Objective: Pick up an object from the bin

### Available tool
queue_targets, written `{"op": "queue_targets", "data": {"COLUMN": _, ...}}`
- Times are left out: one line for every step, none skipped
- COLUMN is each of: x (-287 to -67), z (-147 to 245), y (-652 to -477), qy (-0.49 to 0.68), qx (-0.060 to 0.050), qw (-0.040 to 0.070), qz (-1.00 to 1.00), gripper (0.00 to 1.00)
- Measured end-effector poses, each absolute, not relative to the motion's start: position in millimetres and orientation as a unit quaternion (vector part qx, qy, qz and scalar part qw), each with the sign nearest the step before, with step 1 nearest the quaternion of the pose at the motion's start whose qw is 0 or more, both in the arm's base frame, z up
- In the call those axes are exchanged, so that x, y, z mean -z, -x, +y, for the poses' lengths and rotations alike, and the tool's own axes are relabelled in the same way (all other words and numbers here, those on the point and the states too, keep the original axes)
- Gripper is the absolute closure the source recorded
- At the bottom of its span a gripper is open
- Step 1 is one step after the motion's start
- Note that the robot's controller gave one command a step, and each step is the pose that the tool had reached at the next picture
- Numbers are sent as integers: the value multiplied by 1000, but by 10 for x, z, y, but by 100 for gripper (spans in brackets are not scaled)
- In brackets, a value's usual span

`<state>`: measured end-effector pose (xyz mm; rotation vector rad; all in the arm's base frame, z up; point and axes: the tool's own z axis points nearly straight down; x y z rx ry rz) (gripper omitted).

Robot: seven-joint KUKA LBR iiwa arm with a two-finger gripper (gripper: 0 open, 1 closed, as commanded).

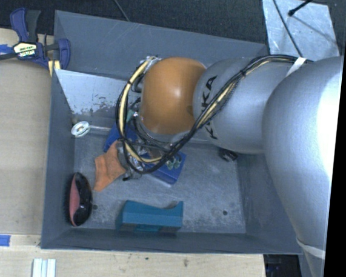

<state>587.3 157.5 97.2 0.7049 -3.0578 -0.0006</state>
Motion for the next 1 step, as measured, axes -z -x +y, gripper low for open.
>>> {"op": "queue_targets", "data": {"x": -1130, "z": 1575, "y": -5871, "qy": -224, "qx": 0, "qw": 2, "qz": -974, "gripper": 100}}
